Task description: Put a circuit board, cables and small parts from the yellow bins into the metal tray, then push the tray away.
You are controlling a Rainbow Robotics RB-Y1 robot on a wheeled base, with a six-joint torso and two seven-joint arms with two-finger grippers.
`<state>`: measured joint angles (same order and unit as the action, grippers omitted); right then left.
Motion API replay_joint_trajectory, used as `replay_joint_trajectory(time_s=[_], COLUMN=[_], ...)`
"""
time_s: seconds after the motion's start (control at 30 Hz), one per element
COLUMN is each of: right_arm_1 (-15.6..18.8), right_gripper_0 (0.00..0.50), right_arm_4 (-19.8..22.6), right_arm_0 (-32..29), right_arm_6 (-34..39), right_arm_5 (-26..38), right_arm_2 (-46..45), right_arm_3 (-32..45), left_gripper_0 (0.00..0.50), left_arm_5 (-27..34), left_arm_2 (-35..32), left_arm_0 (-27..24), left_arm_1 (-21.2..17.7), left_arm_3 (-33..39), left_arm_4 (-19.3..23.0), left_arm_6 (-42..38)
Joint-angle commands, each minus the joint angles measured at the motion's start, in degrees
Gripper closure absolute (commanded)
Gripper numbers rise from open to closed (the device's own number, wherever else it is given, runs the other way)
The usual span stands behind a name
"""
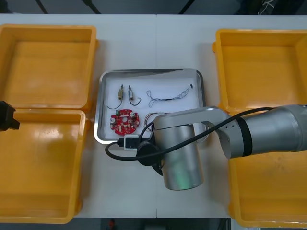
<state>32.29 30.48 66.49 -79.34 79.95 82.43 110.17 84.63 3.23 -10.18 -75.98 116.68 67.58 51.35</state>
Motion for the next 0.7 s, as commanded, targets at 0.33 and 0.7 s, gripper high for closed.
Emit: replay_joint_trajectory(time_s=[0.33, 0.7], right_arm_1=[1.20, 1.11], right_gripper_0=[0.500, 0.500], right_arm_4=[-0.60, -0.77], right_arm_0=[7.43, 10.50], right_arm_6=[-5.48, -9.43], right_arm_5=[-6.56, -14.91], right_arm_2=[0.63, 0.54], right_arm_3=[-9.88, -18.50], left_gripper_0=[0.000, 0.000], left_arm_5=[-0.52, -0.52], left_arm_2=[-0.77, -0.77], left_arm_0=[0.86, 0.86], left_arm_1=[-2.86, -2.86], left_arm_3=[1.18, 1.18], left_arm_4=[-0.35, -0.35], left_arm_6=[5.52, 5.52])
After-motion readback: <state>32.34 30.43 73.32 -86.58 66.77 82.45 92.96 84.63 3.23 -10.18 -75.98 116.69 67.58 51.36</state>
